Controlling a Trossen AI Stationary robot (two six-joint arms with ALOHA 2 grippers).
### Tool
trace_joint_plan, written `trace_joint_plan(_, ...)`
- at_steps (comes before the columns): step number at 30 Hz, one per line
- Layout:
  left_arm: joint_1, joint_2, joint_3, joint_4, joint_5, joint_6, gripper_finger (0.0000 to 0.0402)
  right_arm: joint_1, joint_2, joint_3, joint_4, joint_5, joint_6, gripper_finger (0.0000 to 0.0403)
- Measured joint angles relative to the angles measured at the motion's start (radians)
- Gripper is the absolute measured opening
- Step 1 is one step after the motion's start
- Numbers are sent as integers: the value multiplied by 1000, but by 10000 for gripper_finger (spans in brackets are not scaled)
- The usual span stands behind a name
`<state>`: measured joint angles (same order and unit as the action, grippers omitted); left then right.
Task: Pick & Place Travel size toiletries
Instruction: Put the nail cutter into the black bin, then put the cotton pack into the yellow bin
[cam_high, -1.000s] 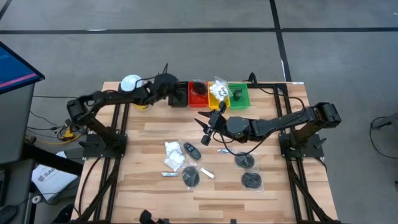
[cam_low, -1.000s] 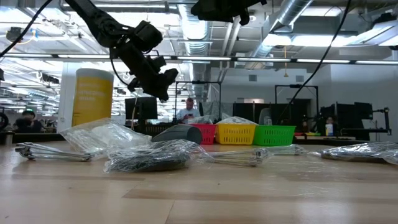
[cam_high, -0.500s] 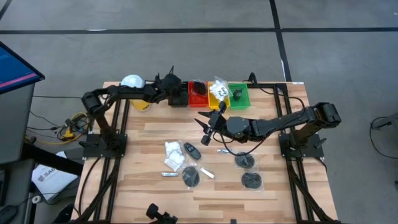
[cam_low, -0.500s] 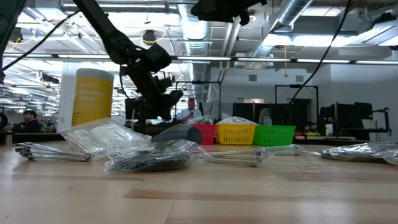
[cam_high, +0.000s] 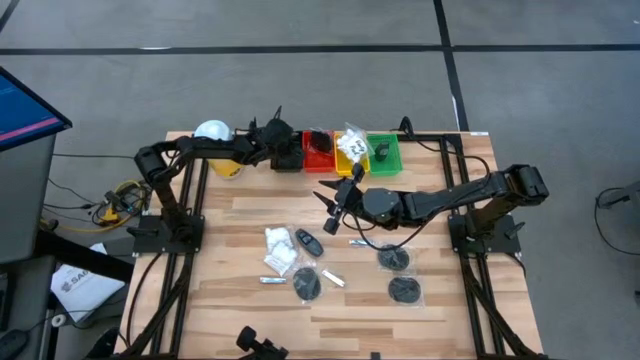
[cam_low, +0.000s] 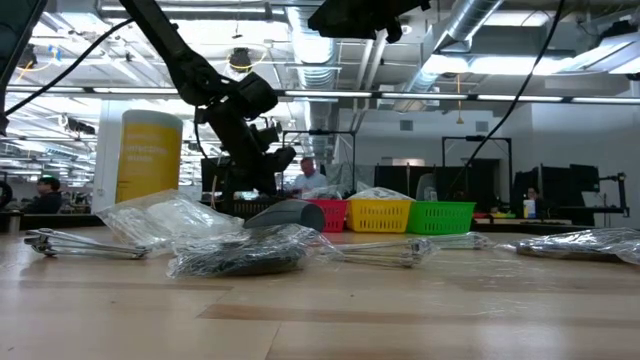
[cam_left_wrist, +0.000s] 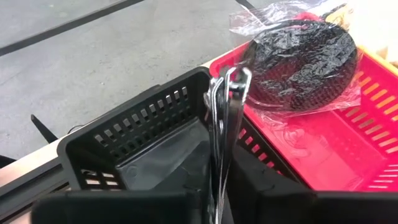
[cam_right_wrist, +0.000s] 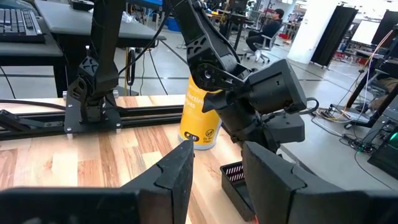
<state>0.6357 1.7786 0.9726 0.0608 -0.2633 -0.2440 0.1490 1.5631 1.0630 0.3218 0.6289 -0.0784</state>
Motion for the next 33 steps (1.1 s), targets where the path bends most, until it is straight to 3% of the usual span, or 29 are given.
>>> trace_joint_plan(13,0,-3,0,-2,1,3,91,0,0,0,0,0,0,129)
trace_joint_plan(19,-18,-65,-2,-4,116,71,99,7,0,0,-3,0,-2,129)
trace_joint_plan(27,-159,-192,-55,0,218,218,98,9,0,0,-8,0,0,129)
trace_joint_plan(33,-280,-290,-121,-1,320,241,99,21,0,0,-8,0,0,129)
